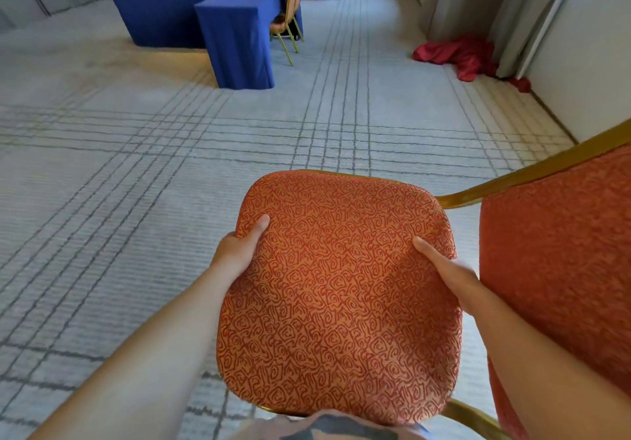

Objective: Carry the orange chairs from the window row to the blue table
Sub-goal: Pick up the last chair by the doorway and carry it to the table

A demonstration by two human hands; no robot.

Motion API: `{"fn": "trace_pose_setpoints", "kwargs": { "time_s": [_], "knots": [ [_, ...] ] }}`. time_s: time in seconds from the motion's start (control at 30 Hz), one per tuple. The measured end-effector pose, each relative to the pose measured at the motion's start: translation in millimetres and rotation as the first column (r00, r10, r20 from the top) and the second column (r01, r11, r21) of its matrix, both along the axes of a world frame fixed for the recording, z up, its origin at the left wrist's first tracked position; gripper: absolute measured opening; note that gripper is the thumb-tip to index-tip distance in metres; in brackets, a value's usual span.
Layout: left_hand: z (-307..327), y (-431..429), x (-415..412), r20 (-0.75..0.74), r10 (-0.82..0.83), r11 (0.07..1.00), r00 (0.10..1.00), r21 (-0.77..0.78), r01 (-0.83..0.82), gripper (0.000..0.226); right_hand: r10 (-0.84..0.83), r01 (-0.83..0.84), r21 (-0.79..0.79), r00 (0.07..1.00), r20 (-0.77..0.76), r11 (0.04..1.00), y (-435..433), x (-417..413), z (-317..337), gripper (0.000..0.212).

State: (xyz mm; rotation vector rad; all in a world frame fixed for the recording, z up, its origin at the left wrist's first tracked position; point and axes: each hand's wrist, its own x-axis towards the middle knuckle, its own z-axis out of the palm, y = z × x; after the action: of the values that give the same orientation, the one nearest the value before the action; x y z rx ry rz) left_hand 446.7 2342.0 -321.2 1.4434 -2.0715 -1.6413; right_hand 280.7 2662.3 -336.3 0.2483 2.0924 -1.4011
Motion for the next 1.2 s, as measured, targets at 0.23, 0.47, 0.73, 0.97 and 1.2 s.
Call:
{"fn": "trace_pose_setpoints", "kwargs": {
  "time_s": [0.23, 0.47, 0.73, 0.97, 1.2],
  "knots": [
    [-3, -51, -114, 0.061, 0.046, 0.999, 0.997, 0.019, -0.047, 0.096, 0.045, -0.045, 0.012, 0.997, 0.056, 0.999, -56, -127, 0, 0.133],
    [-18, -121, -236, 0.059, 0.027, 0.999, 0.998, -0.023, -0.025, 0.082, 0.027, -0.025, -0.022, 0.991, 0.13, 0.999, -126, -238, -16, 0.118],
    [-16, -249, -417, 0.052, -0.023, 0.998, 0.998, -0.051, 0.026, 0.08, -0.037, 0.044, -0.064, 0.994, 0.107, 0.997, -247, -395, -19, 0.122],
    [13, -351, -556, 0.005, -0.052, 0.994, 0.999, -0.094, 0.052, 0.085, -0.087, 0.087, -0.071, 0.996, 0.01, 0.994, -343, -527, 11, 0.093],
    [-9, -439, -694, 0.021, -0.061, 0.998, 0.998, -0.032, 0.062, 0.079, -0.084, 0.085, -0.034, 0.996, 0.029, 0.996, -432, -671, -5, 0.112]
  ]
}}
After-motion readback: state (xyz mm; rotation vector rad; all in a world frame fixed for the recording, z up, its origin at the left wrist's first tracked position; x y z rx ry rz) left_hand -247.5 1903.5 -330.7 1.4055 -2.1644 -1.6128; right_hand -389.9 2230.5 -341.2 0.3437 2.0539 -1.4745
